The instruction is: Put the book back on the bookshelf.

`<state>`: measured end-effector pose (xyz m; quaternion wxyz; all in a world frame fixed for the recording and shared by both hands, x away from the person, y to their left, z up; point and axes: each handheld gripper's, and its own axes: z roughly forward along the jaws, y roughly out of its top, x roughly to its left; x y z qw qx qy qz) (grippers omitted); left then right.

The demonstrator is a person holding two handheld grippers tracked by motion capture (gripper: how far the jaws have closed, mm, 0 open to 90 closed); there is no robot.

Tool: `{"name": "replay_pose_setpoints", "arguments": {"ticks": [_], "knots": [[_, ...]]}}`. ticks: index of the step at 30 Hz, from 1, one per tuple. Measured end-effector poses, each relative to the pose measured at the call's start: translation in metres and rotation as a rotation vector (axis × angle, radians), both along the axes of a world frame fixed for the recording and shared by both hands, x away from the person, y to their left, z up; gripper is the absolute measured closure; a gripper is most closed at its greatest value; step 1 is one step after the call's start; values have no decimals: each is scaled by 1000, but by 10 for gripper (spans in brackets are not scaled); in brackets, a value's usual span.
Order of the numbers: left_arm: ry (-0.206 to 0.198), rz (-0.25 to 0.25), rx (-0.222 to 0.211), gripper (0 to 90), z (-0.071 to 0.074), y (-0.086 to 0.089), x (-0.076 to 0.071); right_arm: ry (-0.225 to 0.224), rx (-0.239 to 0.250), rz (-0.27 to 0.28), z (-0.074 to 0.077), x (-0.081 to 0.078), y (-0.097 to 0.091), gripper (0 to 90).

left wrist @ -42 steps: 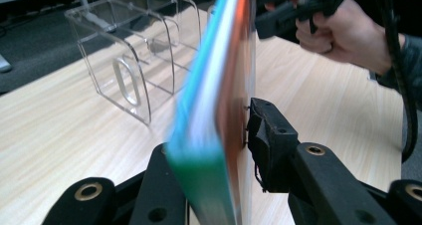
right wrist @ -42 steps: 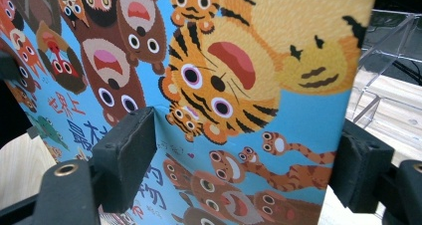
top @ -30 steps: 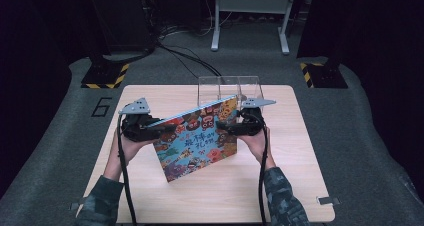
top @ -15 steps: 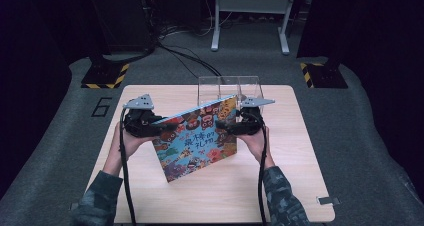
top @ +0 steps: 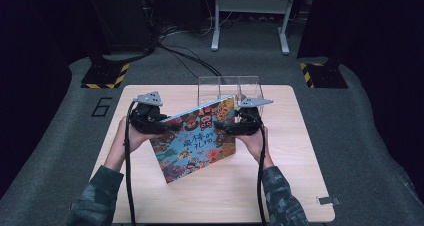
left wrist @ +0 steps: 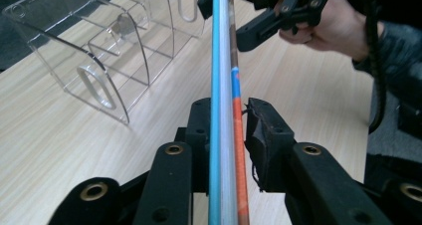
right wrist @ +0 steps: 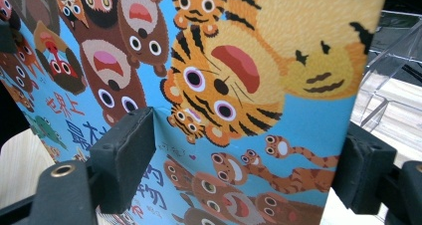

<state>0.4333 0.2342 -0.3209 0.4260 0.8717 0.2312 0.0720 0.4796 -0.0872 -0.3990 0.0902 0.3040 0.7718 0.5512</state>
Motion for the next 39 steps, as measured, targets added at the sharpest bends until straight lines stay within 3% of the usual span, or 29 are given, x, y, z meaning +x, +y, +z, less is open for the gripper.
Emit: {"name": "replay_pose_setpoints", "arguments": {"ticks": [7,11,16,18,19,20,21,22,23,24,26,27,28,30,31,32,36,39], "knots": [[20,-15,-23,790,0,-1,-4,9,6,21,0,-2,-4,196],[17,-23,-18,799,2,-3,-10,9,12,-12,-1,-5,-14,183],[-14,-2,-16,803,2,-6,-20,42,24,-77,-19,-18,-53,181],[-51,1,5,806,4,-7,-27,63,17,-109,-29,-22,-67,180],[-51,1,5,806,4,-7,-27,63,17,-109,-29,-22,-67,180],[-66,16,9,807,5,-9,-31,87,16,-150,-42,-25,-83,178],[-66,16,9,807,5,-9,-31,87,16,-150,-42,-25,-83,178],[-90,31,12,807,8,-9,-33,124,18,-197,-57,-30,-100,178],[-90,31,12,807,8,-9,-33,124,18,-197,-57,-30,-100,178],[-87,35,12,807,11,-9,-35,147,-11,-259,-72,-34,-116,173],[-93,35,23,808,15,-8,-35,164,-40,-325,-85,-39,-130,158],[-93,35,23,808,15,-8,-35,164,-40,-325,-85,-39,-130,158],[-104,52,19,808,17,-9,-36,176,-81,-400,-94,-44,-141,148],[-100,55,14,808,19,-8,-36,183,-130,-461,-102,-48,-149,129],[-99,70,13,808,20,-9,-36,183,-130,-461,-102,-48,-149,129],[-105,72,18,808,22,-8,-35,193,-181,-514,-109,-50,-155,88],[-111,92,25,808,27,-11,-34,235,-210,-578,-117,-51,-165,57],[-123,104,29,808,29,-13,-35,247,-245,-592,-124,-49,-170,57]]}}
